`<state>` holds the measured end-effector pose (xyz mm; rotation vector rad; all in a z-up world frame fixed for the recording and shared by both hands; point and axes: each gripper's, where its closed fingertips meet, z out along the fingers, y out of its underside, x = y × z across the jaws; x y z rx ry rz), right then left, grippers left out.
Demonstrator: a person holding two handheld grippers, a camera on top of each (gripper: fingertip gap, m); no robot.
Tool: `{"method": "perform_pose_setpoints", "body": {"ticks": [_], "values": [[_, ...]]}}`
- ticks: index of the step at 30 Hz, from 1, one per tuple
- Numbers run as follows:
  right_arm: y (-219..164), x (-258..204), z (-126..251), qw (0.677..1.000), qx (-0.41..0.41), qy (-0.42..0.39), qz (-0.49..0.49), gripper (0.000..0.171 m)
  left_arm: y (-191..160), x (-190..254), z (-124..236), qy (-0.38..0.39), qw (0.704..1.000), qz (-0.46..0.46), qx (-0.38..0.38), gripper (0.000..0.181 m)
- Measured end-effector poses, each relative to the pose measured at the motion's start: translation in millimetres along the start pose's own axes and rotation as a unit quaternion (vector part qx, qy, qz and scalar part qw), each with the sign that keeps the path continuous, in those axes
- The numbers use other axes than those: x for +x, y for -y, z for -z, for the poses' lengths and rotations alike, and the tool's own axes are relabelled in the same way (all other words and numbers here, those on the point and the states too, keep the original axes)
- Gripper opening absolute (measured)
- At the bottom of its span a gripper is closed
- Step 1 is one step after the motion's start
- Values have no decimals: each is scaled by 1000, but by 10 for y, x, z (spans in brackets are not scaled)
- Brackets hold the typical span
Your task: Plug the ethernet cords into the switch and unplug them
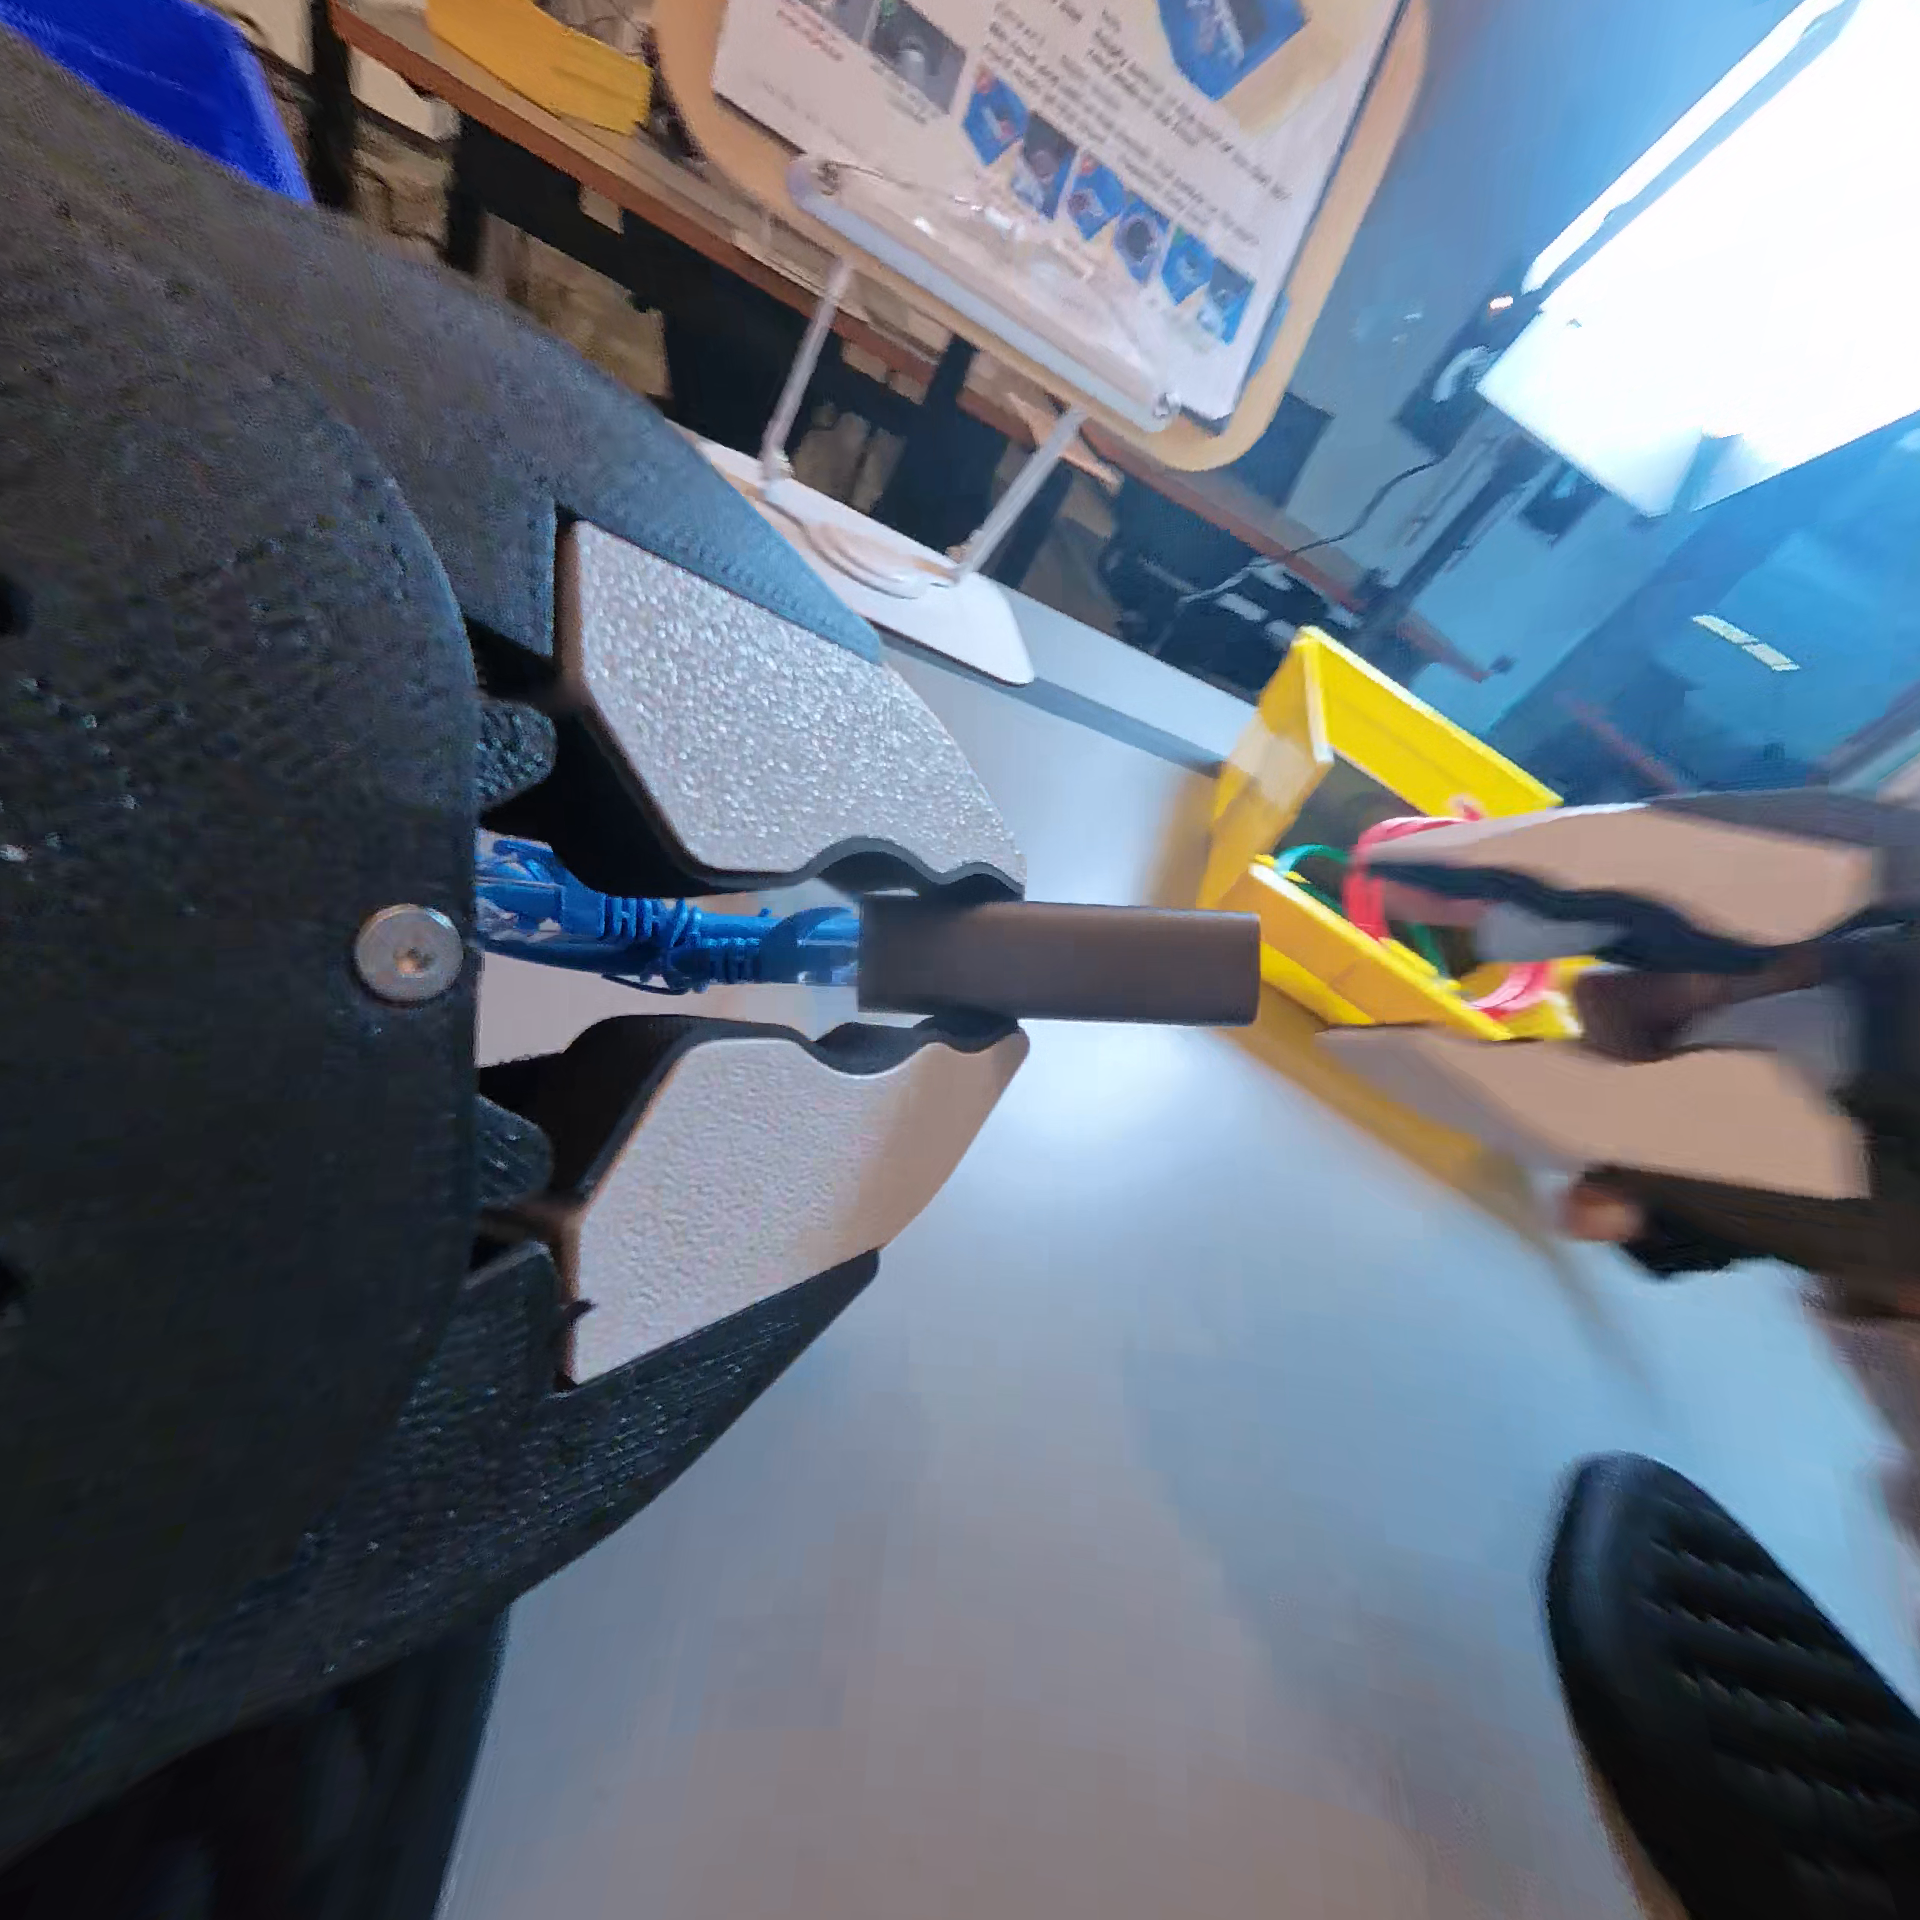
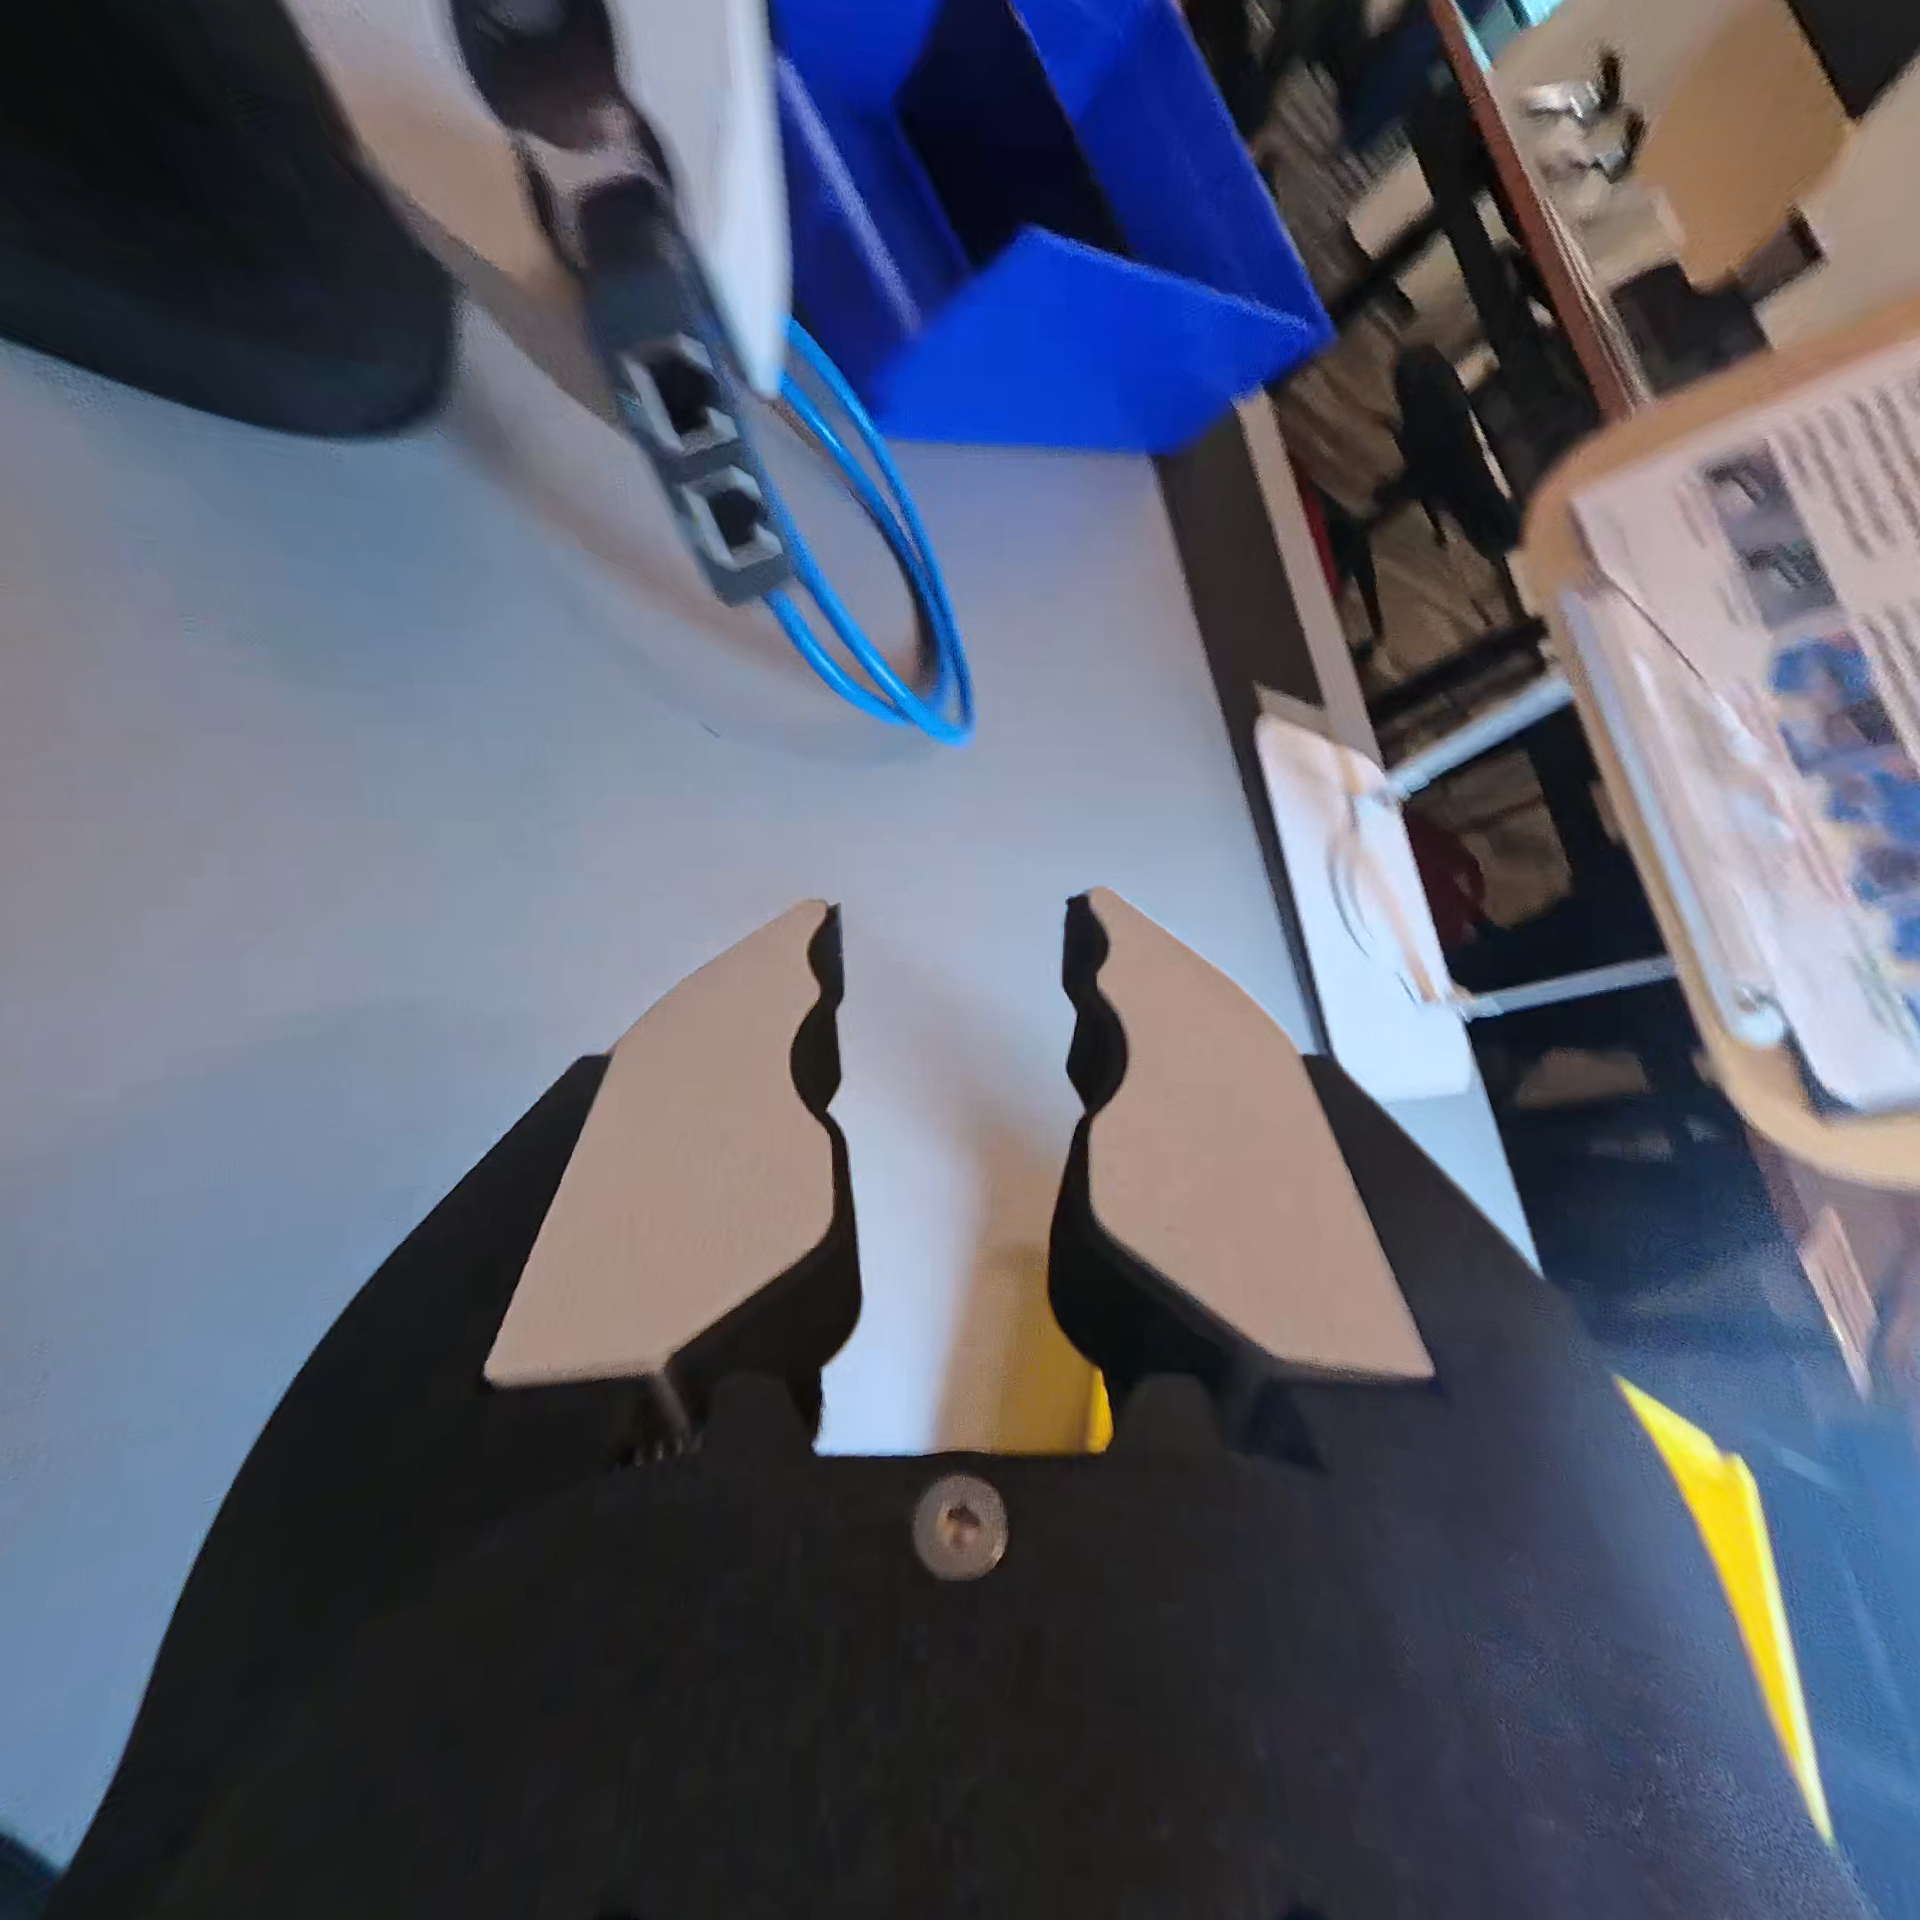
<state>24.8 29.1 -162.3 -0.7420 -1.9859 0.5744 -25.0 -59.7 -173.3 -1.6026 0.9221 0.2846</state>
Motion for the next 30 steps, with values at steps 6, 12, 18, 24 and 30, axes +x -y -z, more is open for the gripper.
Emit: {"method": "perform_pose_setpoints", "body": {"ticks": [6,12,18,24,30], "values": [[236,-351,-402,998,52,23,21,51,530,-154,227,-20,979,116,164,21],[419,-340,-462,994,106,12,27,19,851,-285,453,-67,931,203,295,21],[407,25,-78,996,56,-43,58,6,442,-369,368,-68,949,219,215,23],[360,267,193,981,-35,-91,167,8,148,-286,160,-68,984,150,62,42],[390,157,172,944,-82,-69,311,8,196,-310,42,-74,996,38,-30,57]]}}
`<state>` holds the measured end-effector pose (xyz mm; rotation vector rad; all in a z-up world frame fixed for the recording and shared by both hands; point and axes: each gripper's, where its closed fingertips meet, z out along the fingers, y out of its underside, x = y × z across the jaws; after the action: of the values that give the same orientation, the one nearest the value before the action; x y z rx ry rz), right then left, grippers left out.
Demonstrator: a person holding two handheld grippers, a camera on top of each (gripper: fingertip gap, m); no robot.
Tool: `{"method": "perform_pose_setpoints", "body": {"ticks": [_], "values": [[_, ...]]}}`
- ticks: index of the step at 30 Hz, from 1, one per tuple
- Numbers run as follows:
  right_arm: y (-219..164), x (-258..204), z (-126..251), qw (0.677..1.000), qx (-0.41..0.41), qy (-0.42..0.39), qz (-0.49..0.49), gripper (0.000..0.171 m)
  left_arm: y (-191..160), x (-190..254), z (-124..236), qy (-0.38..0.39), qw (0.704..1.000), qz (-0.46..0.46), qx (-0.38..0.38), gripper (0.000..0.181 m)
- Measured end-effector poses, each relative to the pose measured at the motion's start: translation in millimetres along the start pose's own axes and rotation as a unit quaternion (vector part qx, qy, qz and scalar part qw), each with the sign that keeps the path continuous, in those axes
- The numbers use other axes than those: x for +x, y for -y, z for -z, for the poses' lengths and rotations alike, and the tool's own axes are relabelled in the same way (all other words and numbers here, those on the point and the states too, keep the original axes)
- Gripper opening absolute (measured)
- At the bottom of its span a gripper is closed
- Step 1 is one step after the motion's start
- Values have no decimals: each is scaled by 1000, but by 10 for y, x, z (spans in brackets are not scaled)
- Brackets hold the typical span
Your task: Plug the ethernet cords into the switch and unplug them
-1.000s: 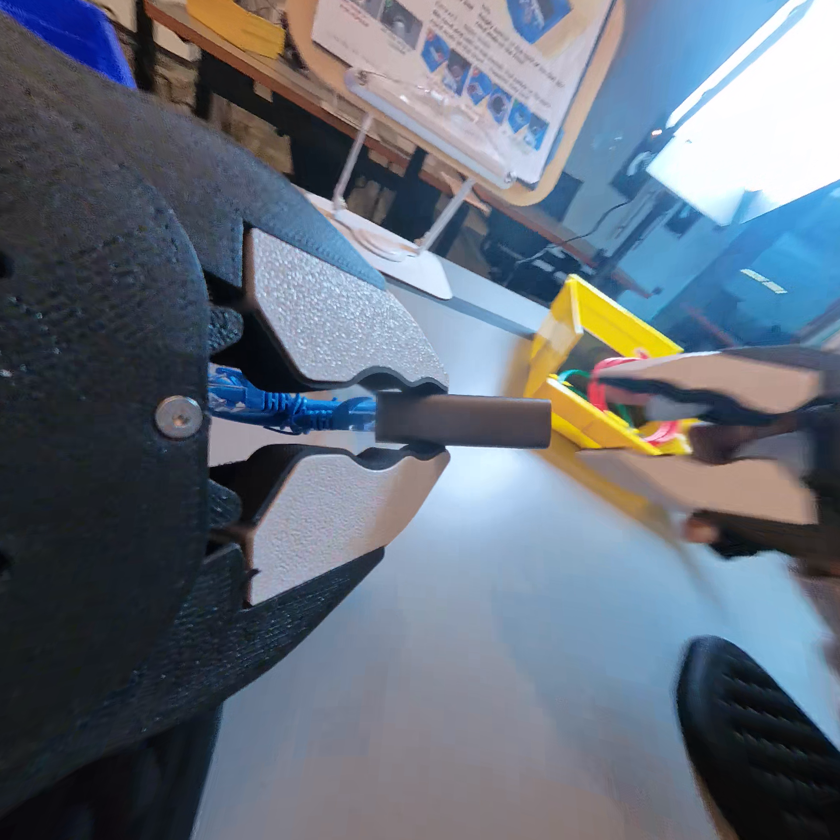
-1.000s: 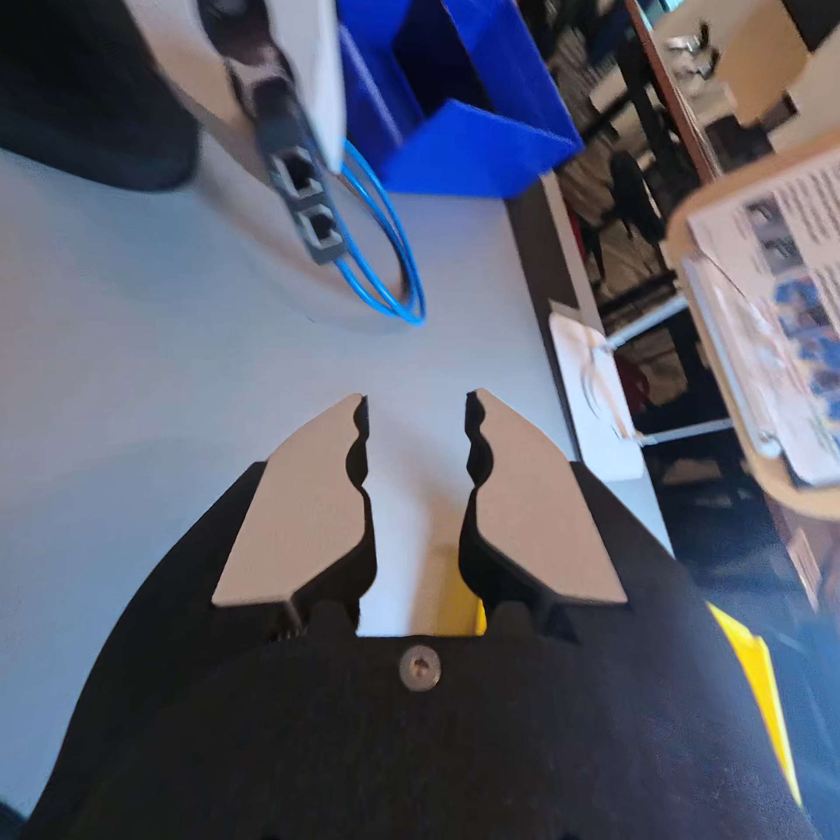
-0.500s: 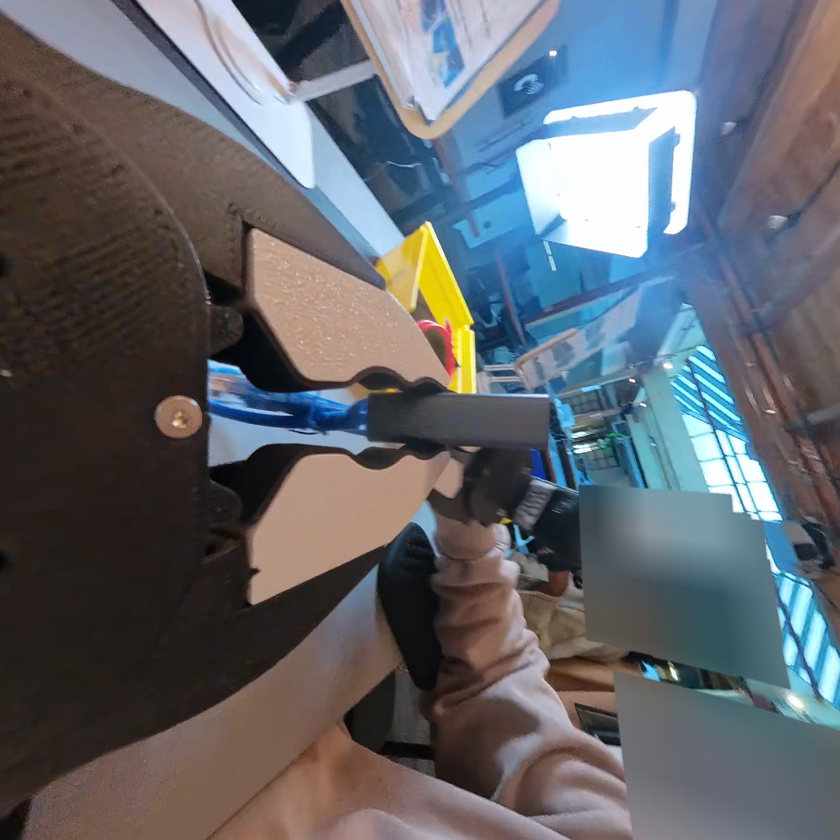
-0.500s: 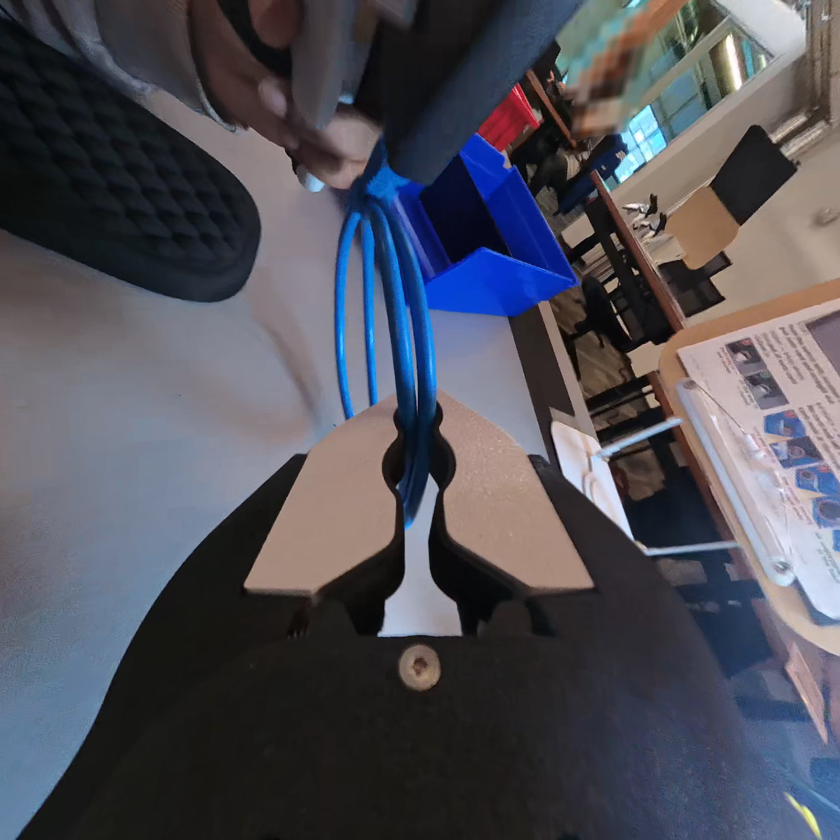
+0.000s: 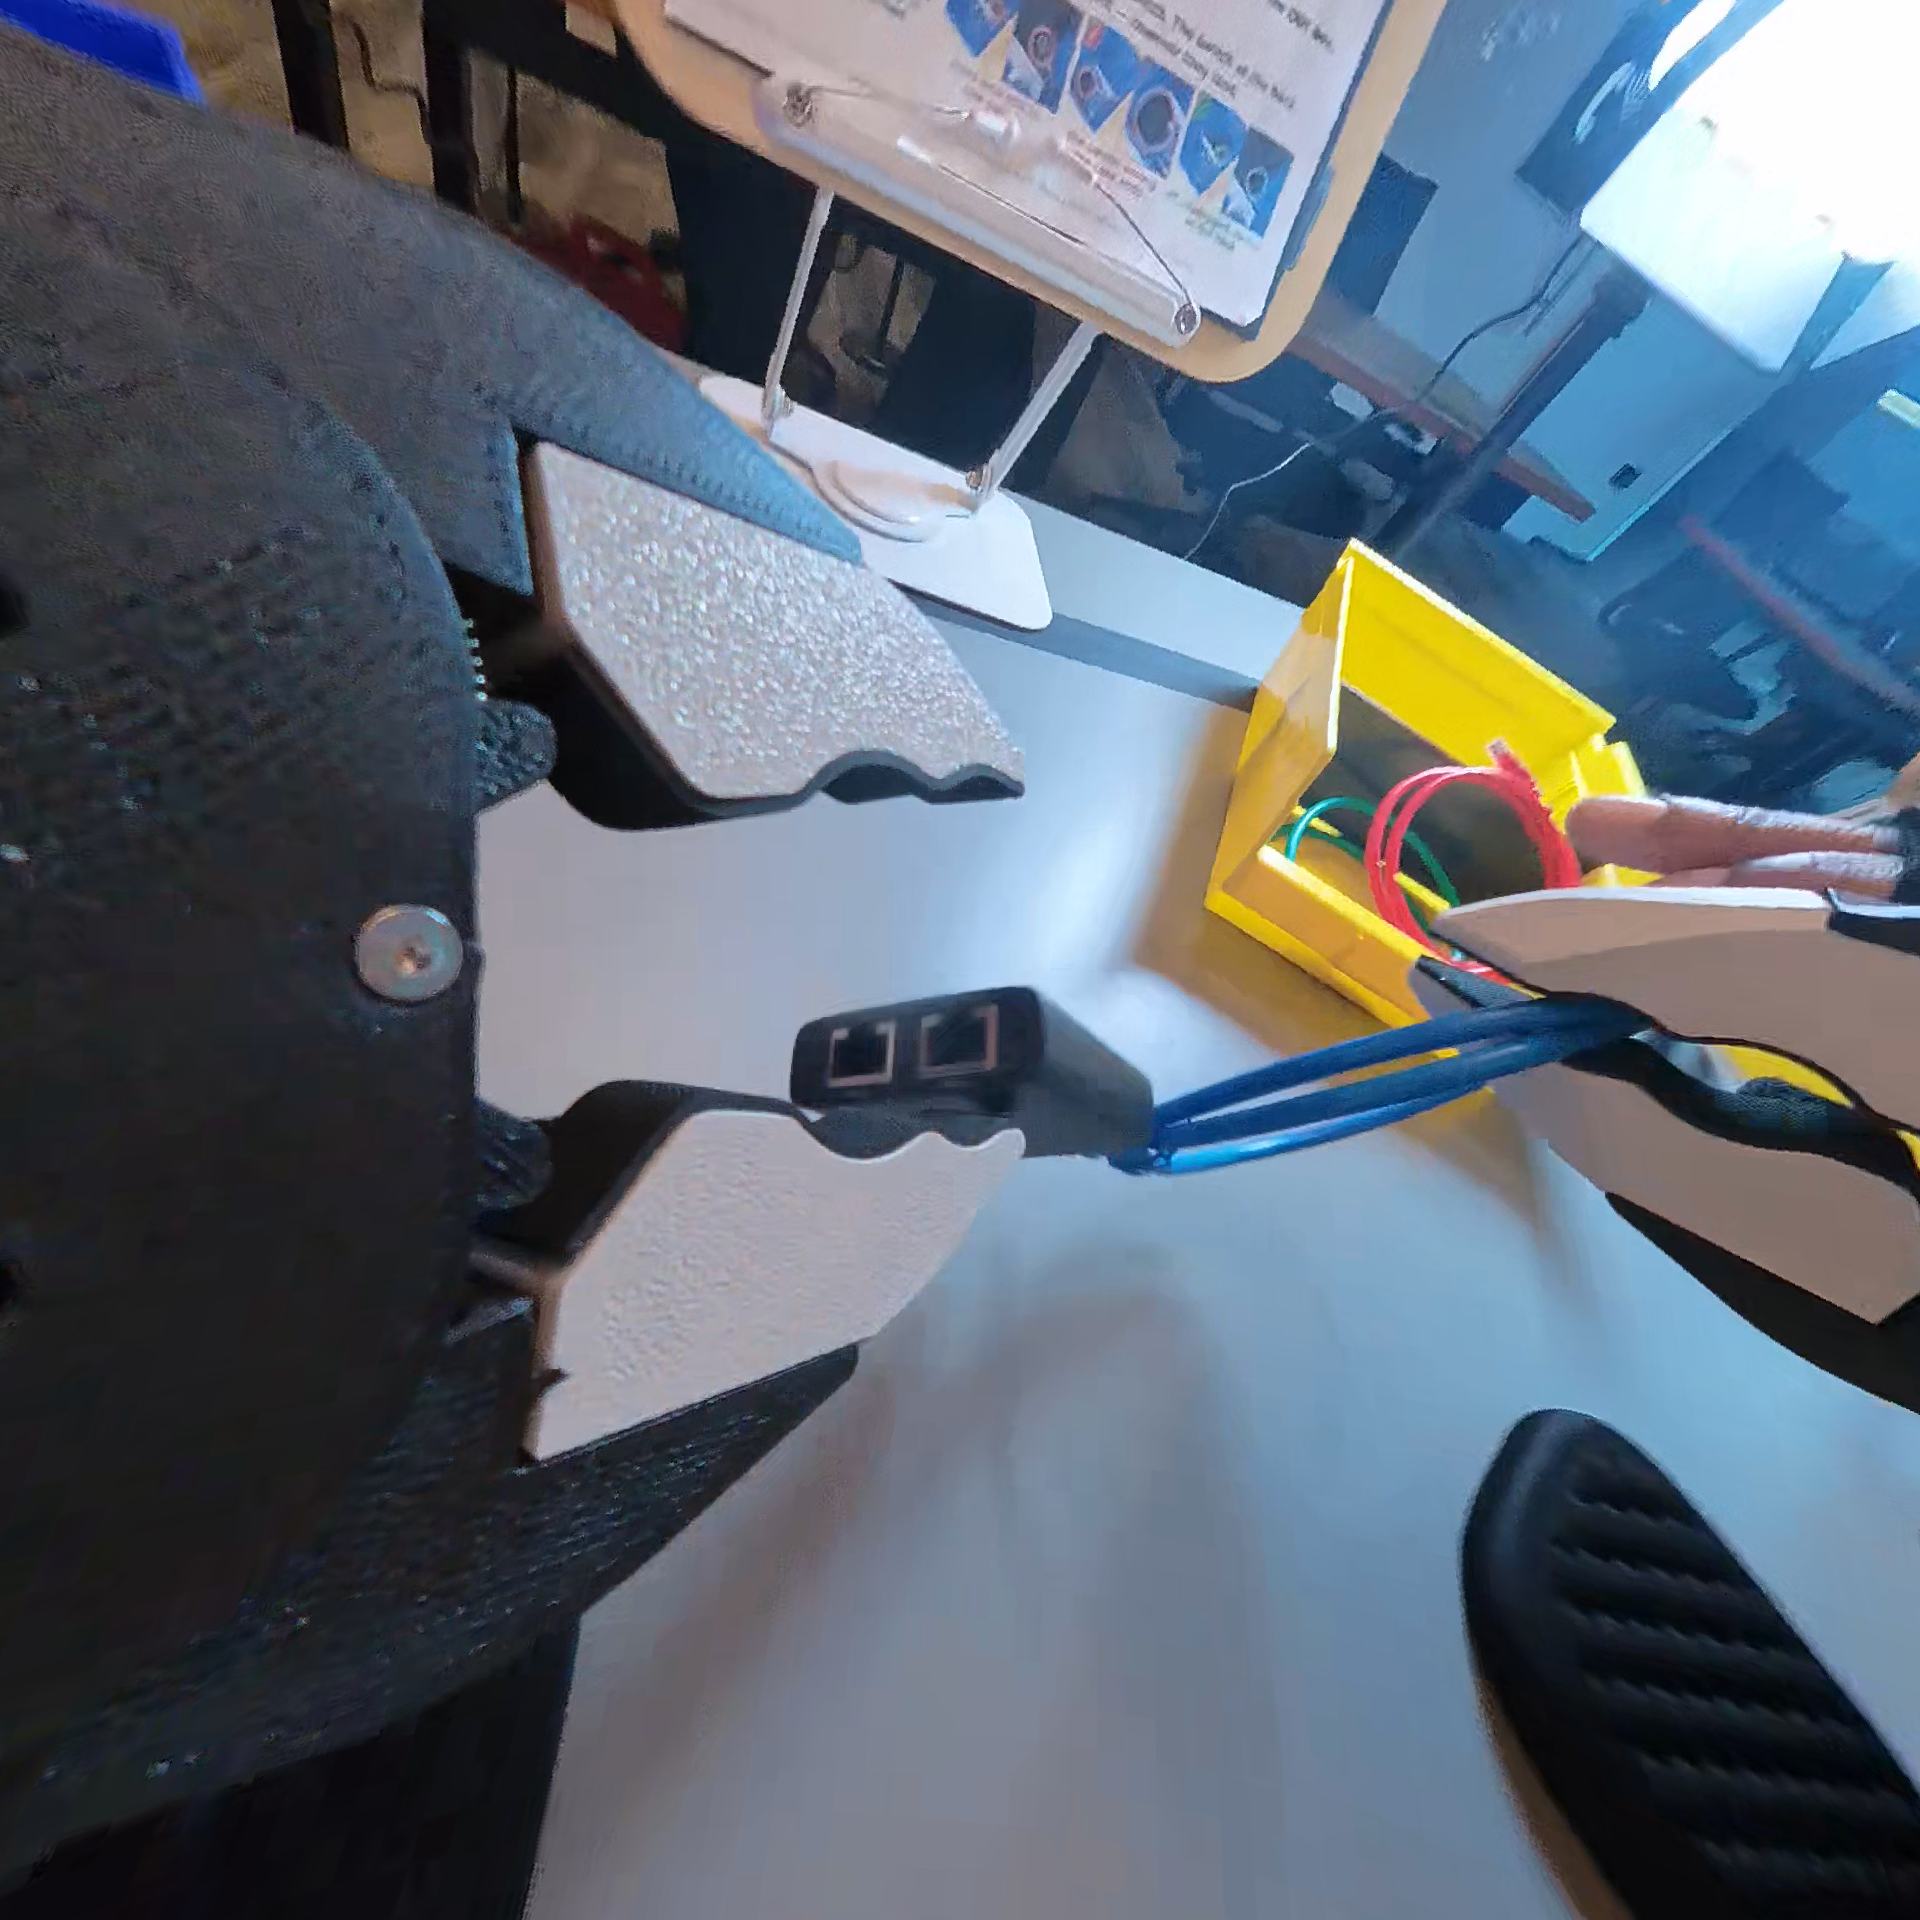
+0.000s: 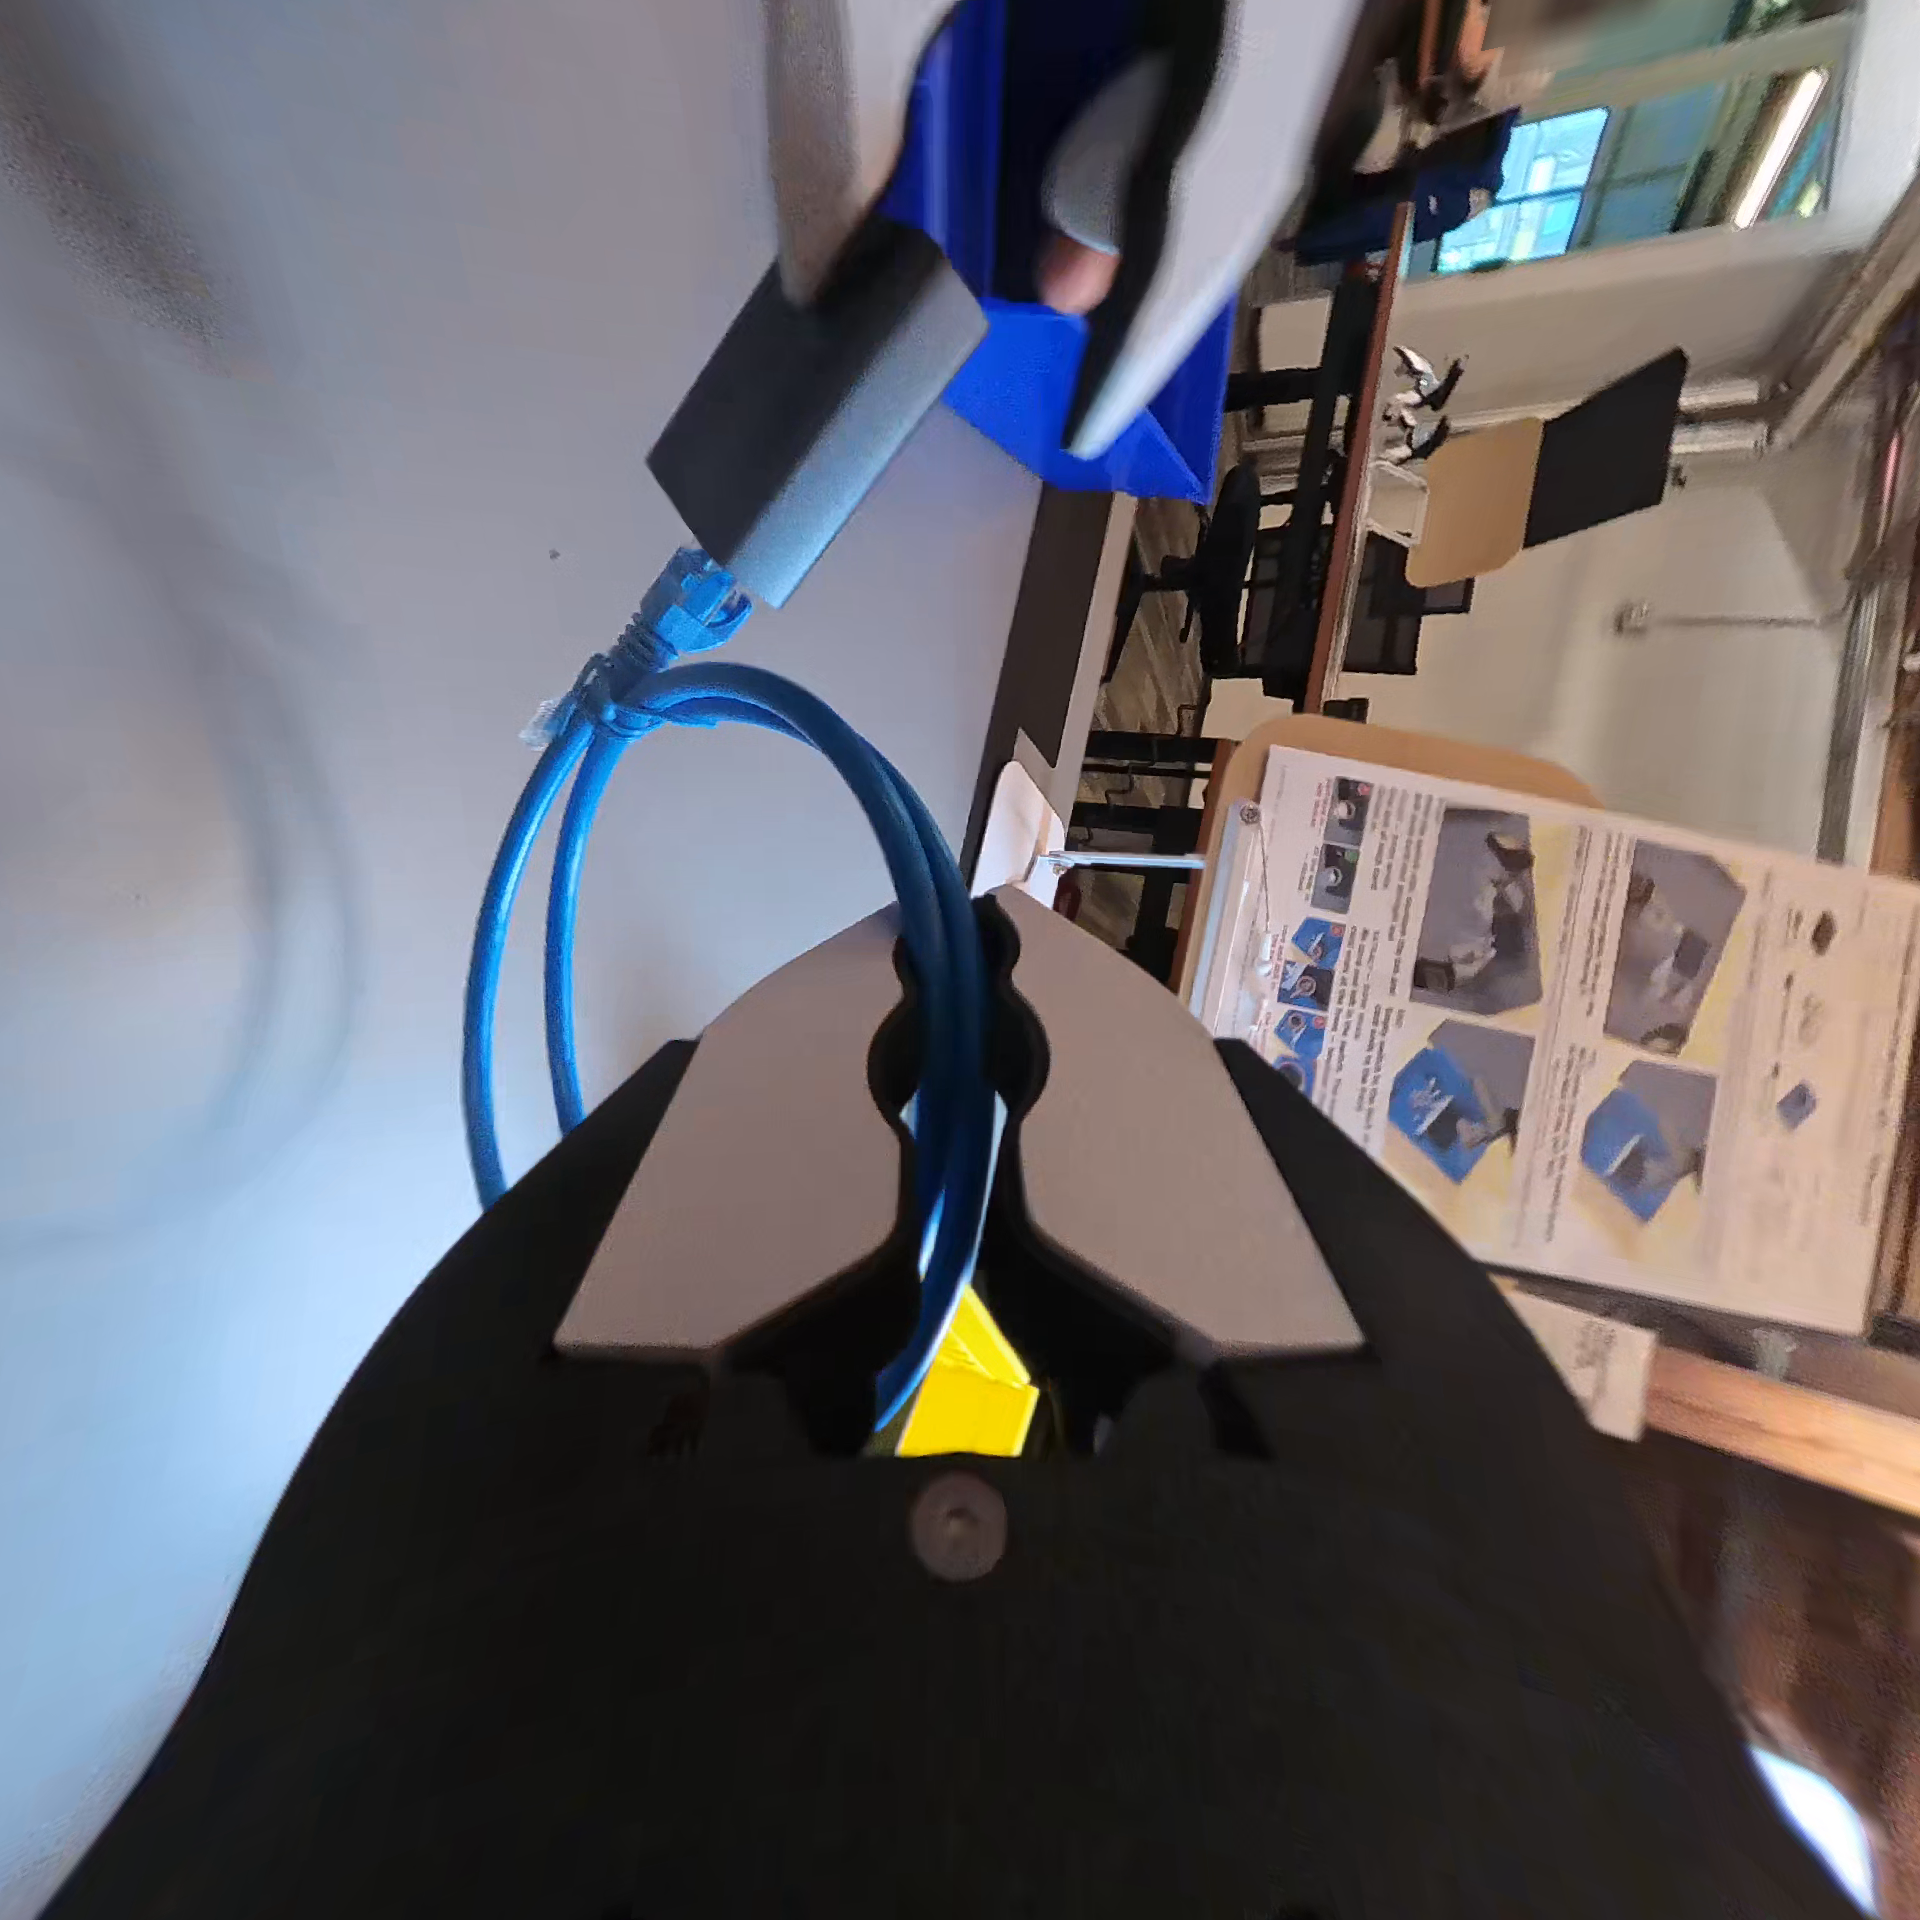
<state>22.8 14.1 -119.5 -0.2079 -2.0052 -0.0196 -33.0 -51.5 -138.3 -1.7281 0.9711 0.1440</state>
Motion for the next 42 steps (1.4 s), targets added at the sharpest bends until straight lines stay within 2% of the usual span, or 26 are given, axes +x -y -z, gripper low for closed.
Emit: {"method": "perform_pose_setpoints", "body": {"ticks": [4,7,9,10,12,15,19,25,30,32,33,35,37,39,42], "values": [[20,-165,-73,997,-52,27,43,8,-86,367,-153,-98,989,-27,-106,58],[73,-174,-76,997,-50,20,49,8,-307,526,-362,-101,975,-74,-181,58],[108,-173,-73,998,-39,17,48,8,-409,487,-466,-79,973,-87,-201,36],[121,-177,-69,998,-31,17,43,8,-450,475,-494,-75,972,-87,-206,35],[123,-185,-56,999,-15,17,27,9,-501,511,-525,-86,973,-75,-202,34],[122,-190,-20,1000,22,11,11,9,-500,760,-509,-165,972,-27,-168,38],[211,-203,9,998,55,-8,42,10,-431,916,-454,-227,965,19,-131,38],[420,-133,54,987,87,-53,124,8,-399,1066,-312,-325,935,85,-110,60],[488,-120,67,980,97,-67,163,8,-514,1050,-271,-353,925,76,-121,55],[494,-124,61,979,94,-64,169,8,-541,1082,-266,-368,918,73,-129,34],[479,-127,50,980,93,-61,165,8,-520,1102,-254,-375,916,72,-125,29],[400,-134,25,985,88,-55,138,9,-478,1051,-294,-347,929,66,-114,22],[258,-125,-2,994,80,-43,63,12,-480,894,-355,-279,951,60,-115,22],[48,-50,7,996,65,-28,-54,12,-522,731,-367,-213,967,61,-123,22],[-206,228,198,972,72,-40,-219,25,-576,543,-335,-139,980,90,-112,21]]}}
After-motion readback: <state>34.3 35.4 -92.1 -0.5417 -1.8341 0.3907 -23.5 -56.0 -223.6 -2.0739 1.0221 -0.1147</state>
